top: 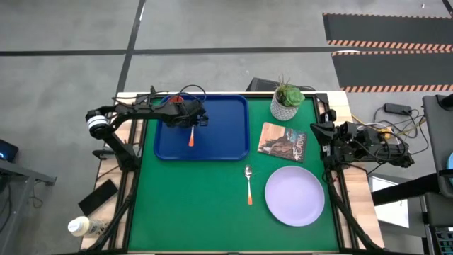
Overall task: Pick and place plate/cup/fork/spoon on tray
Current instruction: Put the orange fork on the blue tray to the bottom right of the orange cup
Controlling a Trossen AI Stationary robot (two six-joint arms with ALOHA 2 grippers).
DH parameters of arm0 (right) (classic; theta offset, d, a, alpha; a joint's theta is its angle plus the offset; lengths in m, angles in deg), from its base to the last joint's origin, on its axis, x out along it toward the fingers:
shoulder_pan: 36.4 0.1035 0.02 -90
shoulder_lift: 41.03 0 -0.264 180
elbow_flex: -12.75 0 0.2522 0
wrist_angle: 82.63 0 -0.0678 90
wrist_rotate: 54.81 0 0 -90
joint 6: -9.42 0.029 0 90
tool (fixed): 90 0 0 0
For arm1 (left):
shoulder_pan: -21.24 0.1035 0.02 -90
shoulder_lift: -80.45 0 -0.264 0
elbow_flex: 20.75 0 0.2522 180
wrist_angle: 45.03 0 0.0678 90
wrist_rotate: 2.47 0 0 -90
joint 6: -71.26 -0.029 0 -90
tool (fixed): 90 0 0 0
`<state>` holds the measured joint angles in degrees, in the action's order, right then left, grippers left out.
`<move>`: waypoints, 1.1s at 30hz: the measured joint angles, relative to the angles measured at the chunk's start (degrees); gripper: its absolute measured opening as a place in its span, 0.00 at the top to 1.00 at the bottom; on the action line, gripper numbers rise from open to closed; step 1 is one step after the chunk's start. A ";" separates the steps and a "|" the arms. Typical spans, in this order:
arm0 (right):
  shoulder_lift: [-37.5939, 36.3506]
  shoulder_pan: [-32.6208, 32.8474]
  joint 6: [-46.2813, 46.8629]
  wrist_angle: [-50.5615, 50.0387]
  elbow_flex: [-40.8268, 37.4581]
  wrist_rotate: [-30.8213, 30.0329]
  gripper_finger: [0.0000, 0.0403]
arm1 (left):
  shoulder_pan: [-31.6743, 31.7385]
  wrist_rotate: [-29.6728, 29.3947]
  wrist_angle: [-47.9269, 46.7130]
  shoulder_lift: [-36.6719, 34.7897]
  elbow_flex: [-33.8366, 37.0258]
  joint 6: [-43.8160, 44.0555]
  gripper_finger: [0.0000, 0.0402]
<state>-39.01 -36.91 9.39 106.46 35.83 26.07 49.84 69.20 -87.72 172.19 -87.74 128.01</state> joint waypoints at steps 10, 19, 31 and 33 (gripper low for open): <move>0.00 0.00 0.00 0.00 0.00 0.00 0.96 | 0.00 0.00 0.00 0.02 0.07 -0.02 0.93; 0.00 0.00 -0.01 0.01 0.00 0.01 0.96 | -0.11 0.35 -0.03 -0.29 0.09 -0.48 0.93; 0.00 0.00 -0.02 0.02 0.02 0.00 0.96 | -2.49 1.97 -0.26 -6.26 -0.11 -2.10 0.93; 0.00 0.00 -0.02 0.02 0.02 0.01 0.96 | -3.30 2.01 -0.33 -7.51 -0.11 -2.20 0.93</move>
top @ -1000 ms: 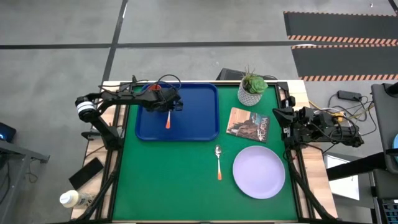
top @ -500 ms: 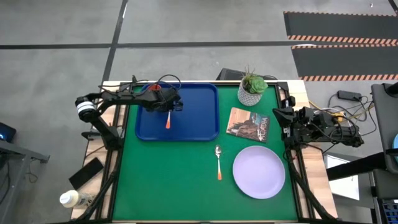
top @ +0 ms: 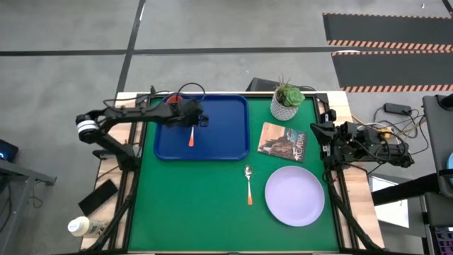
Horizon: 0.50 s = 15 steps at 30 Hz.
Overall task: Pick and place plate/cup/fork/spoon on tray
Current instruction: Put the orange fork on the blue tray to the bottom right of the orange cup
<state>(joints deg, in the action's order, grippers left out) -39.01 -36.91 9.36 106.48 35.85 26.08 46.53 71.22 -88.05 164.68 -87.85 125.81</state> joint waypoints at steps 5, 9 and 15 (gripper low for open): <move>0.00 0.00 0.00 0.02 0.00 -0.02 0.96 | -2.22 -0.02 0.33 -2.61 0.00 -1.42 0.93; 0.01 0.00 0.02 0.00 0.00 0.00 0.96 | -4.11 -0.02 0.36 -3.39 0.00 -2.42 0.93; 0.01 0.00 0.02 0.00 0.00 0.00 0.96 | -6.43 -0.17 0.45 -3.12 0.02 -2.91 0.93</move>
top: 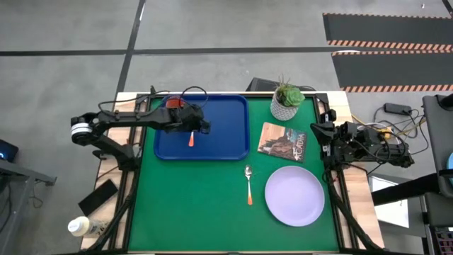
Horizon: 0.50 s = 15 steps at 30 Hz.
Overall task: Pick and place plate/cup/fork/spoon on tray
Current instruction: Put the orange fork on the blue tray to the bottom right of the orange cup
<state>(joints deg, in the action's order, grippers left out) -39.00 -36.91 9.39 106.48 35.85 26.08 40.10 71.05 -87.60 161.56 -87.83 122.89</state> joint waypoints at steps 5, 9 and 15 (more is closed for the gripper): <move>-0.01 0.00 0.00 0.00 0.00 0.00 0.96 | -1.23 -0.03 0.16 0.07 0.02 -0.04 0.93; 0.00 0.02 0.00 0.01 0.00 0.00 0.96 | -1.95 -0.09 0.13 0.07 0.02 -0.02 0.93; 0.00 0.00 0.01 0.01 0.00 0.00 0.96 | -4.08 -0.20 0.00 0.07 0.24 0.00 0.93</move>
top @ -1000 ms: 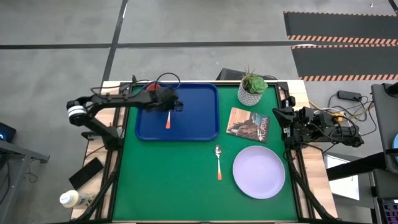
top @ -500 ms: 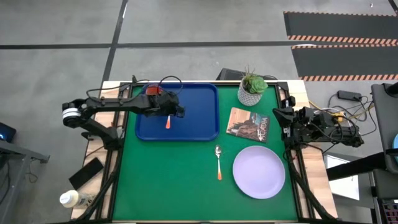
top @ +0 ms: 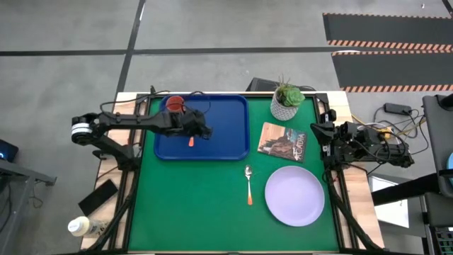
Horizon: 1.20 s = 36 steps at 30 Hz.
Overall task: Pick and place plate/cup/fork/spoon on tray
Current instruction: Put the orange fork on the blue tray to the bottom right of the orange cup
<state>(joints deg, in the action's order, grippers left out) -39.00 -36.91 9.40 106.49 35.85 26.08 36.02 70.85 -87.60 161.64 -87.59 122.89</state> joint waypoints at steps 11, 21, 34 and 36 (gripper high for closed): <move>-0.01 0.00 0.01 -0.01 0.00 0.00 0.96 | -2.10 -5.26 0.48 0.22 2.68 0.21 0.93; -0.01 0.02 0.01 -0.01 0.00 0.00 0.96 | -2.07 -7.75 1.61 0.22 10.27 -5.92 0.93; 0.01 0.00 0.01 0.01 0.00 0.00 0.96 | -2.17 -0.91 4.91 0.22 16.19 -9.83 1.00; -0.01 0.00 0.01 0.00 0.00 0.00 0.96 | -2.27 -0.59 4.89 0.22 16.38 -8.63 1.00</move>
<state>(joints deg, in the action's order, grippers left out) -39.01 -36.91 9.41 106.50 35.85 26.08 33.75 70.26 -82.71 161.85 -71.21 114.26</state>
